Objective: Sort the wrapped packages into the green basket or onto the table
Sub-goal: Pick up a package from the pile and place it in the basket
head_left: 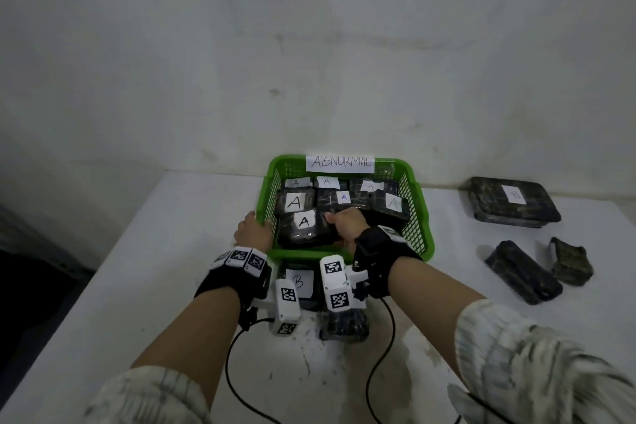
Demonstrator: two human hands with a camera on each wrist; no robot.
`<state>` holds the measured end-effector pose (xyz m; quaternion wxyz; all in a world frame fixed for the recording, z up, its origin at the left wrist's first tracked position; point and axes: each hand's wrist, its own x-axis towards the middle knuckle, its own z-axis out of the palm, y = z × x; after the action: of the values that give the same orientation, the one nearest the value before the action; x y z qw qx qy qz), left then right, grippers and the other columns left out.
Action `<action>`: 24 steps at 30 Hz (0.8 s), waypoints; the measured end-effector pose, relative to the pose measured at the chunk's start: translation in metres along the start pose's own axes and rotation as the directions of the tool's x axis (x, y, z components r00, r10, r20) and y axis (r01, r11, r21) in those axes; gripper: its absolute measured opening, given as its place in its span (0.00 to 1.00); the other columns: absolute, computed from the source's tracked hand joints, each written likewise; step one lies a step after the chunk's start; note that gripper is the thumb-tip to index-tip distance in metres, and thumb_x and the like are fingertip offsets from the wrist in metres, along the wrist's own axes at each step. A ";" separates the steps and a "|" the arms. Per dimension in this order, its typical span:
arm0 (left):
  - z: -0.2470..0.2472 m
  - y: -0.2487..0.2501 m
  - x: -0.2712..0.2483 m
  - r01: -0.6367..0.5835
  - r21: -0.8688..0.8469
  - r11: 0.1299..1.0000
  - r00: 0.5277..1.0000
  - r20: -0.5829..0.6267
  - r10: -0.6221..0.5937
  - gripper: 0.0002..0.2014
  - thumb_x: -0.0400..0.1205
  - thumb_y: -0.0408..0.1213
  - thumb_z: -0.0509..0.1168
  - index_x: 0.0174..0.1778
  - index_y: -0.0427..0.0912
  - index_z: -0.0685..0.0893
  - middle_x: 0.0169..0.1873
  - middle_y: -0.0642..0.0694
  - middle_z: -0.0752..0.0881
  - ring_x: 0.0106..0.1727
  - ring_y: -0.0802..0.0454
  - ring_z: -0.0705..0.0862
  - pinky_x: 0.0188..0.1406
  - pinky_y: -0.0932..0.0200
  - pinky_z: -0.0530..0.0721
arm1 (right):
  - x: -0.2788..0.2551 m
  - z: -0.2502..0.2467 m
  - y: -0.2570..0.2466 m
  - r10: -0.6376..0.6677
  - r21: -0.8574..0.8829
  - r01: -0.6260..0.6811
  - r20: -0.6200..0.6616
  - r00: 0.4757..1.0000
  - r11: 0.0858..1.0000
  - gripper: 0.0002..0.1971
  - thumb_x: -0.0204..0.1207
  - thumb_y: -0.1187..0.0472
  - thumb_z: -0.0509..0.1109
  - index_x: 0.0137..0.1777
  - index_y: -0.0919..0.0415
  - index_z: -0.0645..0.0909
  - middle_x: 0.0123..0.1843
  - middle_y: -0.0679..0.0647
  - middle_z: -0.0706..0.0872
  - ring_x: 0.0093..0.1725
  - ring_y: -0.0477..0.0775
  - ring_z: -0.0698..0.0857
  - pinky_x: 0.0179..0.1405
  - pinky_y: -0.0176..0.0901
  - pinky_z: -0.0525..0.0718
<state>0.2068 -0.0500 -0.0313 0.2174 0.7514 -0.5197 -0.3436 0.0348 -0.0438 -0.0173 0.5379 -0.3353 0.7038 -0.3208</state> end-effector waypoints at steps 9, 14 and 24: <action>0.006 -0.014 0.005 -0.028 0.008 1.000 0.998 0.058 0.028 0.22 0.84 0.26 0.51 0.76 0.35 0.62 0.63 0.25 0.77 0.61 0.30 0.79 0.55 0.45 0.76 | 0.027 0.024 0.016 0.012 -0.195 -0.013 -0.004 1.000 0.981 0.19 0.80 0.60 0.71 0.34 0.56 0.64 0.32 0.58 0.72 0.42 0.63 0.81 0.56 0.65 0.85; 0.007 -0.015 0.008 -0.032 0.028 0.999 0.997 0.072 0.029 0.23 0.83 0.25 0.52 0.76 0.35 0.61 0.63 0.26 0.78 0.61 0.30 0.79 0.55 0.45 0.78 | 0.012 0.015 0.007 0.051 -0.423 -0.006 0.095 0.994 0.906 0.19 0.81 0.61 0.68 0.65 0.76 0.78 0.61 0.67 0.82 0.57 0.61 0.81 0.56 0.49 0.79; 0.012 0.014 -0.009 -0.003 0.129 0.992 0.988 -0.150 0.022 0.37 0.77 0.30 0.65 0.81 0.45 0.56 0.76 0.34 0.61 0.77 0.36 0.60 0.79 0.43 0.53 | -0.012 -0.017 0.011 -0.283 -0.172 0.273 -0.037 0.958 0.946 0.24 0.80 0.63 0.68 0.75 0.64 0.70 0.73 0.62 0.76 0.70 0.61 0.77 0.70 0.51 0.75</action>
<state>0.1876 -0.0467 -0.0272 0.2097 0.7844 -0.5275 -0.2501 0.0196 -0.0258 -0.0162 0.4358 -0.4646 0.6897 -0.3443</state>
